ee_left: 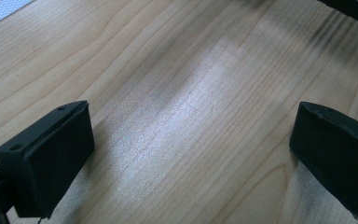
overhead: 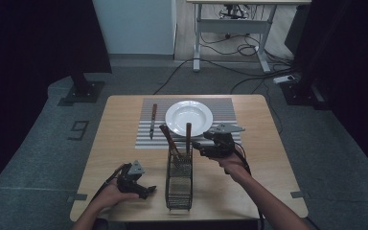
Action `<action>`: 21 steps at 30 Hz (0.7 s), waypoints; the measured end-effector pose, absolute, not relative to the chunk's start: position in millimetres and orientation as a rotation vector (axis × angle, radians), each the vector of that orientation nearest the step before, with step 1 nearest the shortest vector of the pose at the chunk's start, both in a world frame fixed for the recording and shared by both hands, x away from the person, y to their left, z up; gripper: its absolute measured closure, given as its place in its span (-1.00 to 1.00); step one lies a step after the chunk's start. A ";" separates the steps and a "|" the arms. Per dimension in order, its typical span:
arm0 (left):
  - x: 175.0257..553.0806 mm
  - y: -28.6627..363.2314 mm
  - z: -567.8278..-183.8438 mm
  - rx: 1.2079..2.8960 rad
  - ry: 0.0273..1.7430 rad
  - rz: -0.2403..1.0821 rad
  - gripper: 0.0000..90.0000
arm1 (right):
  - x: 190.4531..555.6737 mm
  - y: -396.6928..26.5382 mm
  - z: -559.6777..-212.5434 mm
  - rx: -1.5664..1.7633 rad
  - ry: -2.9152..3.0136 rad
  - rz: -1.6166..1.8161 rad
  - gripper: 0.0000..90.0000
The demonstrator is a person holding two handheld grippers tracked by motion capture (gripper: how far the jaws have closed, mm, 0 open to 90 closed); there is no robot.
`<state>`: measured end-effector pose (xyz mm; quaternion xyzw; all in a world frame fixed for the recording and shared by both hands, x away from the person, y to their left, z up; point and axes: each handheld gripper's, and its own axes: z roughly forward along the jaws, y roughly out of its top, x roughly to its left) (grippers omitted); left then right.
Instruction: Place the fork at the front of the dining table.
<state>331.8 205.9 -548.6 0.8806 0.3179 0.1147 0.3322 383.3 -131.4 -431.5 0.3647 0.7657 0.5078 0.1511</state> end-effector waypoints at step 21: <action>331.6 206.5 -548.6 2.301 0.828 0.298 -1.00 | 402.4 -106.9 -431.6 0.937 2.278 1.516 0.66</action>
